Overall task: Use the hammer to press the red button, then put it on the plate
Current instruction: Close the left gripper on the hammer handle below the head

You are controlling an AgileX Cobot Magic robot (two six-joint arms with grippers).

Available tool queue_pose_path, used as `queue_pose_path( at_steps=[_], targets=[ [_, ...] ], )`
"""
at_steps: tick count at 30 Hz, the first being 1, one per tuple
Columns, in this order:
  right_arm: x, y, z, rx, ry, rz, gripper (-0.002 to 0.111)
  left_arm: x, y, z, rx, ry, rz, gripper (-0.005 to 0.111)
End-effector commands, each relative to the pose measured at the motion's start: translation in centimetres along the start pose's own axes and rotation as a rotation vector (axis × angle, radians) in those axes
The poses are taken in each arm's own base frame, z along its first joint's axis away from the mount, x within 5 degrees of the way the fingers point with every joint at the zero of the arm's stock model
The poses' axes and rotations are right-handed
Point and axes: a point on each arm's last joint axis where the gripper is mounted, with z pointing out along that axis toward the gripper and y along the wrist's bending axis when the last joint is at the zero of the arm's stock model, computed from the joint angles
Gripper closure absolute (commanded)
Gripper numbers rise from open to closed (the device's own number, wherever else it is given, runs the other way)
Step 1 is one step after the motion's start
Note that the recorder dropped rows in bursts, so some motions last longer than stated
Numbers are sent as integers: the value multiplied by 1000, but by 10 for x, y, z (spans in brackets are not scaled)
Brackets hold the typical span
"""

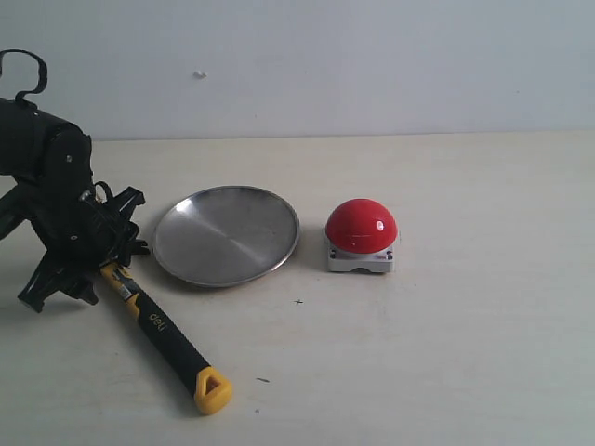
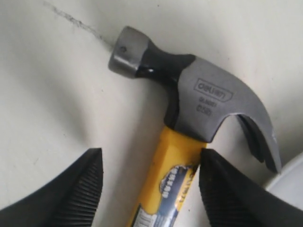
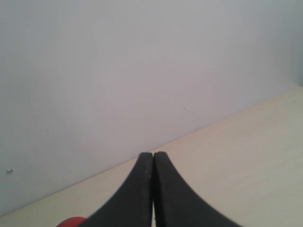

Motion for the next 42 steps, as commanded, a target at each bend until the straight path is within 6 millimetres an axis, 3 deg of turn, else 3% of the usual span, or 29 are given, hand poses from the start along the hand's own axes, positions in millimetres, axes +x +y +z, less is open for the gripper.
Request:
queue_pose_path(
  at_steps=[1, 33, 42],
  targets=[
    [-2, 0, -1, 1, -13, -5, 108, -4, 1, -2, -19, -8, 3, 49],
    [-2, 0, -1, 1, -13, -5, 108, 2, -5, -5, 14, 33, 44, 49],
    [-2, 0, -1, 1, -13, -5, 108, 6, -3, 18, -26, 58, 56, 49]
  ],
)
